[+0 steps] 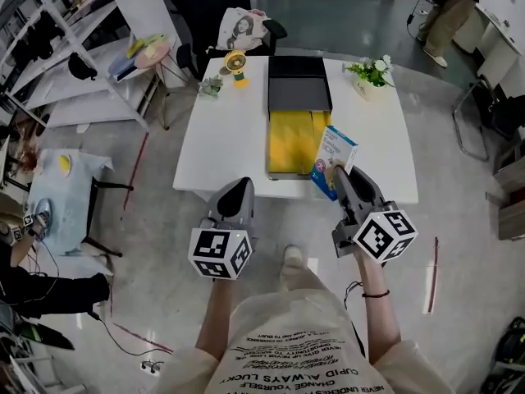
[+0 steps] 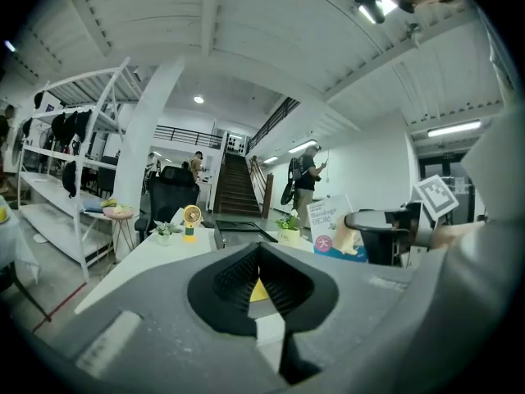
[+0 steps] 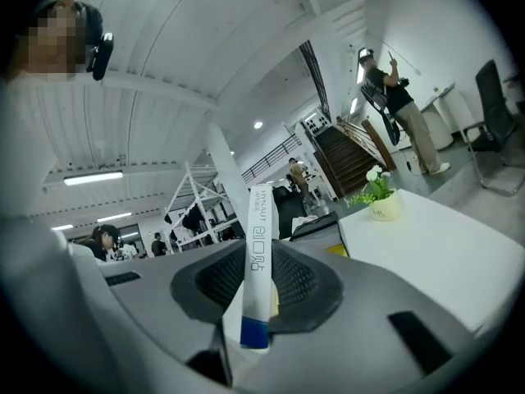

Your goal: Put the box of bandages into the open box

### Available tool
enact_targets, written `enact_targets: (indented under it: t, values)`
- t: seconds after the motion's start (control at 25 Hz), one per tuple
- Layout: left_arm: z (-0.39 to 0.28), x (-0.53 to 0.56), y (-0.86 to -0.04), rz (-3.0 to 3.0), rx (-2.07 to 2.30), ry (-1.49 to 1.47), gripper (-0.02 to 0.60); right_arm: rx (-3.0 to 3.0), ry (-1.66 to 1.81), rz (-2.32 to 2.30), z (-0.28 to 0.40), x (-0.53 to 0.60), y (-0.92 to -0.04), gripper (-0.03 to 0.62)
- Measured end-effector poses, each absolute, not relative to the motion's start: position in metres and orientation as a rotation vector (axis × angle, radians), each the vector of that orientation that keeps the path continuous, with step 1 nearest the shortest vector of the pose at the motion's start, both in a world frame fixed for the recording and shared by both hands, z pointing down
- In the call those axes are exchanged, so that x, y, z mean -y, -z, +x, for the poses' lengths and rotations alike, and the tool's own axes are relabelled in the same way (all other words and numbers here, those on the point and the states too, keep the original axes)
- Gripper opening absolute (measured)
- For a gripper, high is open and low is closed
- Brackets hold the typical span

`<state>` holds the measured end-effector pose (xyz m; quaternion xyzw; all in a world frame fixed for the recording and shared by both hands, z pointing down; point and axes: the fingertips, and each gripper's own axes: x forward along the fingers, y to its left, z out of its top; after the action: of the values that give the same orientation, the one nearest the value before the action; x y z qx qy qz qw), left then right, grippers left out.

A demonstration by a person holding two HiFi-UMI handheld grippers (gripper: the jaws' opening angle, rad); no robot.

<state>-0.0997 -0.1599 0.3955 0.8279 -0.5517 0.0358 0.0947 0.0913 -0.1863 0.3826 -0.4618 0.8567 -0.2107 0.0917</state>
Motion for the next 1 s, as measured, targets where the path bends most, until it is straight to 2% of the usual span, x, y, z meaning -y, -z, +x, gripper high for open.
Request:
enact_targets:
  t: [0.56, 1.0]
  values:
    - [-0.097, 0.253, -0.44, 2.326, 1.613, -0.153, 0.021, -2.622, 0.987, -1.2, 0.066, 0.291, -0.426, 0.091]
    - [-0.102, 0.284, -0.48, 2.199, 1.589, -0.169, 0.021, -2.699, 1.301, -1.081, 0.033, 0.329, -0.469, 0.091]
